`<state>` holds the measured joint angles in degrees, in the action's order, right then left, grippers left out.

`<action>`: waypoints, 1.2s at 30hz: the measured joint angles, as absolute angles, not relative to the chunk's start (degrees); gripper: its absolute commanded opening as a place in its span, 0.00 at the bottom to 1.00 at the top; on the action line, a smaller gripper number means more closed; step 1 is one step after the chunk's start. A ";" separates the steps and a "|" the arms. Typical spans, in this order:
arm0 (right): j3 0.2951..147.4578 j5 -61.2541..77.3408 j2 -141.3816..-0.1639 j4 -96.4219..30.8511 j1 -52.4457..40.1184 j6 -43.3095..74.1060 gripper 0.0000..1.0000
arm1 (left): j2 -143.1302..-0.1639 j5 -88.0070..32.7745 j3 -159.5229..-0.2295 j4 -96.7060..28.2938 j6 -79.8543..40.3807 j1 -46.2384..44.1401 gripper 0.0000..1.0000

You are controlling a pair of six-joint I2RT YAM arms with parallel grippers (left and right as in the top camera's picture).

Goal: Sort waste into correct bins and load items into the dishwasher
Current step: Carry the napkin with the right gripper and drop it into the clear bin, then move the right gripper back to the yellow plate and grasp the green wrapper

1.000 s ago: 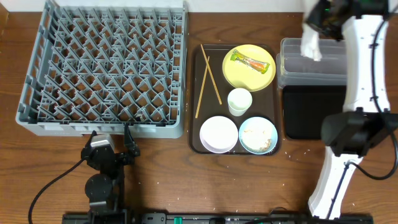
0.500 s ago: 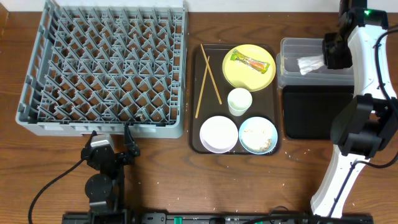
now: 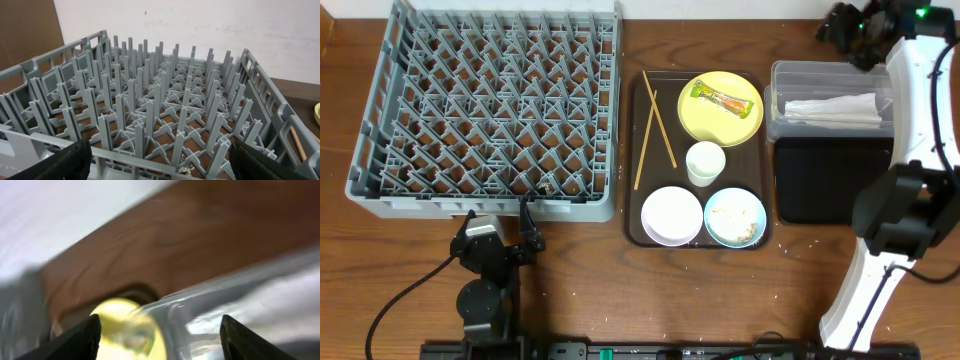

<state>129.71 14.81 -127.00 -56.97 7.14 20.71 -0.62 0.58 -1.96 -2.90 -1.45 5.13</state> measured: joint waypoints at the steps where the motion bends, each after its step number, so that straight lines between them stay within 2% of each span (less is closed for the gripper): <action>1: 130.52 15.62 -126.10 -57.49 6.31 16.91 0.80 | -0.62 0.58 -1.96 -2.90 -1.45 5.13 0.89; 7: 134.08 11.68 -122.34 -57.58 -4.29 3.03 0.92 | -0.62 0.58 -1.96 -2.90 -1.45 5.13 0.89; 11: 134.19 7.55 -122.63 -57.93 -13.28 -5.04 0.93 | -0.62 0.58 -1.96 -2.90 -1.45 5.13 0.89; 15: 134.19 6.13 -123.42 -59.13 -16.40 -10.39 0.93 | -0.62 0.58 -1.96 -2.90 -1.45 5.13 0.89; 22: 134.19 4.23 -128.25 -60.55 -15.25 -16.29 0.82 | -0.62 0.58 -1.96 -2.90 -1.45 5.13 0.89; 33: 134.13 3.84 -141.95 -61.91 -15.29 -20.38 0.75 | -0.62 0.58 -1.96 -2.90 -1.45 5.13 0.89; 36: 134.13 3.81 -143.92 -62.13 -15.29 -20.60 0.68 | -0.62 0.58 -1.96 -2.90 -1.45 5.13 0.89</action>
